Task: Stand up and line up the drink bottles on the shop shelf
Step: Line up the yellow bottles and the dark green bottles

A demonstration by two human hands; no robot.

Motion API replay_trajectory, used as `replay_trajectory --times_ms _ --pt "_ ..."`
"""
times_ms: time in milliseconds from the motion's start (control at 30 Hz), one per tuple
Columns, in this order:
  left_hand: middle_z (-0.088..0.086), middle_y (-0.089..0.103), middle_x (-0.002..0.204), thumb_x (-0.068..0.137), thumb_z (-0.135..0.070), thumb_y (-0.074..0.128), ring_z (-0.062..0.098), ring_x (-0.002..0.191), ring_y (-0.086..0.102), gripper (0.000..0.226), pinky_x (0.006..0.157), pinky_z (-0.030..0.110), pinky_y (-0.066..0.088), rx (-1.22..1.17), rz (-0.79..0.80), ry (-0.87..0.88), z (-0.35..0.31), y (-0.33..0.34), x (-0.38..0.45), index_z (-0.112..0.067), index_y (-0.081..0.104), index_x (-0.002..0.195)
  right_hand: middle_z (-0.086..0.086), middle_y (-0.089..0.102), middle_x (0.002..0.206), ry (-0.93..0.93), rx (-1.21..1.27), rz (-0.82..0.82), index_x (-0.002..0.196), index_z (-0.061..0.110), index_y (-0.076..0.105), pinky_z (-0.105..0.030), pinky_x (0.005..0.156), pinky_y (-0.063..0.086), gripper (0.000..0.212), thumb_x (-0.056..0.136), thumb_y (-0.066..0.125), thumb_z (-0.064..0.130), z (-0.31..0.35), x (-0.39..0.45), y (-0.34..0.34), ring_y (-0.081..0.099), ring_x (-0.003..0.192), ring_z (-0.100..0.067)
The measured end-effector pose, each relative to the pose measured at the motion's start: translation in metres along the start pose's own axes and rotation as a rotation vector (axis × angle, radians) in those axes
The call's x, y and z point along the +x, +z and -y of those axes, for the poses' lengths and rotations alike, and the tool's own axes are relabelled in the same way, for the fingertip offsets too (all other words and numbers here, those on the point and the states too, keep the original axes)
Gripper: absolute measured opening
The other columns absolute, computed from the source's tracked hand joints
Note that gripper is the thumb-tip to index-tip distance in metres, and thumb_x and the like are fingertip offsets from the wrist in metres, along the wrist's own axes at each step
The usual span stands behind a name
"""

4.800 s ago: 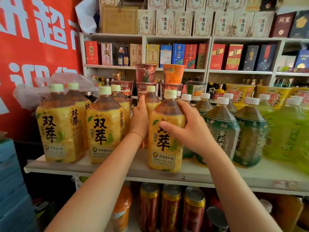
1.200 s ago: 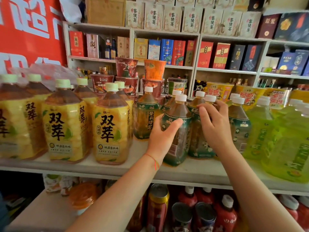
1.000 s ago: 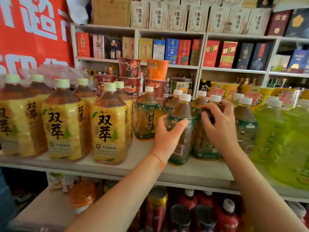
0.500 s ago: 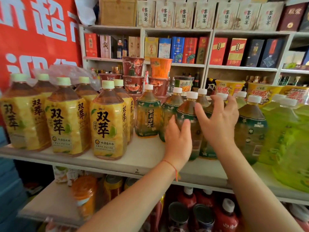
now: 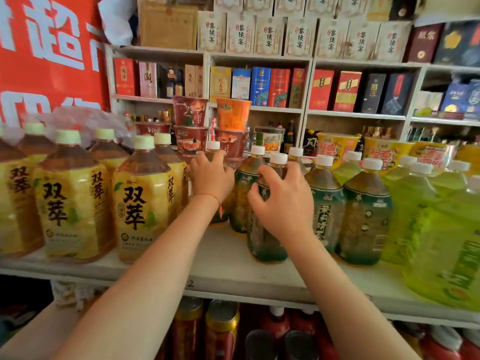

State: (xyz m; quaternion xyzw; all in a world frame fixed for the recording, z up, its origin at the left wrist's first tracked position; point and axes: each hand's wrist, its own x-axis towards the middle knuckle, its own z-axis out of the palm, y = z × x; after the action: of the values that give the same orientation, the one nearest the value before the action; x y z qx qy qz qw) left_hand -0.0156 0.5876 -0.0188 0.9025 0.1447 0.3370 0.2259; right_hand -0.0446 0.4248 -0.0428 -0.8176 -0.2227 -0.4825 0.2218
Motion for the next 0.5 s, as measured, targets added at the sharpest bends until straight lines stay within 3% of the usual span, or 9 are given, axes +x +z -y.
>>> replay_trajectory --times_ms 200,300,500 --pt "0.024 0.033 0.142 0.097 -0.033 0.048 0.044 0.125 0.032 0.038 0.104 0.050 0.039 0.168 -0.114 0.076 0.000 0.002 -0.003 -0.026 0.056 0.134 -0.008 0.049 0.093 0.002 -0.017 -0.025 0.114 0.021 0.067 -0.027 0.060 0.039 0.036 0.088 0.053 0.043 -0.004 0.001 0.003 0.046 0.074 -0.020" --pt "0.025 0.039 0.135 0.098 -0.037 0.049 0.043 0.122 0.036 0.035 0.096 0.047 0.046 0.281 -0.193 0.151 -0.002 0.003 -0.011 -0.023 0.057 0.129 -0.009 0.050 0.096 0.018 -0.014 -0.006 0.115 0.022 0.066 -0.030 0.060 0.046 0.035 0.089 0.055 0.042 -0.002 0.001 0.005 0.051 0.076 -0.022" --pt "0.024 0.045 0.131 0.099 -0.040 0.053 0.042 0.115 0.049 0.046 0.096 0.046 0.043 0.361 -0.078 0.193 -0.002 -0.006 -0.015 -0.024 0.043 0.141 -0.010 0.053 0.103 0.012 -0.021 0.015 0.119 0.023 0.064 -0.035 0.065 0.053 0.039 0.087 0.060 0.045 -0.002 0.001 0.005 0.056 0.084 -0.025"
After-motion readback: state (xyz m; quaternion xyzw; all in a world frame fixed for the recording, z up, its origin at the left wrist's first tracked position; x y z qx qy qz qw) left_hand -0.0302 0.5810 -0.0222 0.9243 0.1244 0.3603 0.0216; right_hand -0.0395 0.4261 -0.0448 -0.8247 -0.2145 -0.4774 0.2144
